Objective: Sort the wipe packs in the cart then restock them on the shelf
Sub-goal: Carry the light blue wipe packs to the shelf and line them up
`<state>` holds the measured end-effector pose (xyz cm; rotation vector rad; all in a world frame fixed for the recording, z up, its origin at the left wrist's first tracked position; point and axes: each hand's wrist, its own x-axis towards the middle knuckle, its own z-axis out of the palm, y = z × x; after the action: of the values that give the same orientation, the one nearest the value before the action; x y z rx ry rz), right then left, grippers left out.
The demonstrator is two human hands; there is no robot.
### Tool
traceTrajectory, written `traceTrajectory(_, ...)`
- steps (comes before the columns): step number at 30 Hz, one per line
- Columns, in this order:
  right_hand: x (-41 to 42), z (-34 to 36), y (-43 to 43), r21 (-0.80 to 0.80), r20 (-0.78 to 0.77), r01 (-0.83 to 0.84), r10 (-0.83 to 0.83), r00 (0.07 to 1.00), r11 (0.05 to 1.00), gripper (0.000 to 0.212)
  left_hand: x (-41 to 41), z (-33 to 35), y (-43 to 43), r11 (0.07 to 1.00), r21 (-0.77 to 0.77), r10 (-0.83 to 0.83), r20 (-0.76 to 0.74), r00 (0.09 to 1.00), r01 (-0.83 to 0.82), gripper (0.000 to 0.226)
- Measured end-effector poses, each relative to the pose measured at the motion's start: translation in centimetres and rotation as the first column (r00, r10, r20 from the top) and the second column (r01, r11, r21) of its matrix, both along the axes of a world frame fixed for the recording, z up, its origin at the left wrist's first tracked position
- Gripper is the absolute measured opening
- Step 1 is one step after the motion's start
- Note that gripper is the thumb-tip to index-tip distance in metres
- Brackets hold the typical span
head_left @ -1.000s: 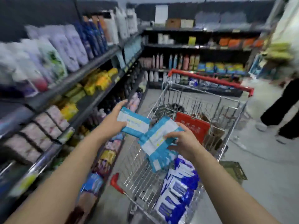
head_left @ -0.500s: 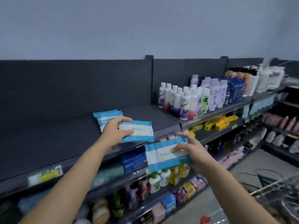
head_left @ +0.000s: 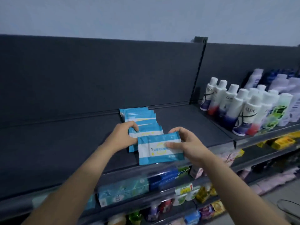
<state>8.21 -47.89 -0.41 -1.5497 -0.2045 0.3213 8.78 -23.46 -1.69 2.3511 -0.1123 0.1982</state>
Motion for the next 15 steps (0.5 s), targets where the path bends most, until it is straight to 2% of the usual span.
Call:
traceTrajectory(3, 2.4, -0.9, 0.8, -0.106, 0.042, -0.033, 0.038, 0.998, 0.994, 0.029, 0.8, -0.6, 0.4, 1.000, 0.030, -0.007, -0.014, 1.000, 0.007, 0.021)
traceTrajectory(5, 3.7, -1.3, 1.1, -0.160, 0.099, -0.037, 0.053, 0.994, 0.986, 0.030, 0.7, -0.3, 0.6, 0.996, -0.087, -0.008, -0.036, 0.999, 0.005, 0.020)
traceTrajectory(8, 5.2, -1.8, 1.4, -0.246, 0.203, -0.073, 0.126, 0.971, 0.967, 0.032, -0.1, 0.3, 0.6, 0.963, -0.269, -0.039, -0.172, 0.984, -0.009, 0.021)
traceTrajectory(9, 5.6, -1.8, 1.6, -0.295, 0.235, -0.115, 0.188, 0.953, 0.949, 0.032, -0.3, 0.3, 0.5, 0.968, -0.252, -0.049, -0.175, 0.983, 0.004, 0.016)
traceTrajectory(10, 6.0, -2.0, 1.9, -0.351, 0.264, -0.151, 0.253, 0.931, 0.924, 0.033, -0.3, 0.1, 0.4, 0.987, -0.158, -0.033, -0.158, 0.987, 0.008, 0.018)
traceTrajectory(12, 6.9, -2.2, 2.3, -0.487, 0.359, -0.129, 0.333, 0.872, 0.864, 0.035, -0.7, -0.5, 0.0, 0.991, 0.136, 0.012, -0.107, 0.994, 0.003, 0.046)
traceTrajectory(13, 7.2, -2.3, 2.3, -0.539, 0.404, -0.107, 0.368, 0.838, 0.836, 0.035, -0.9, -0.6, -0.2, 0.977, 0.211, 0.025, -0.086, 0.996, -0.006, 0.055)
traceTrajectory(15, 7.2, -2.6, 2.2, -0.587, 0.418, -0.130, 0.436, 0.797, 0.799, 0.034, -1.6, -0.6, -1.0, 0.970, 0.241, 0.054, -0.040, 0.998, -0.043, 0.060)
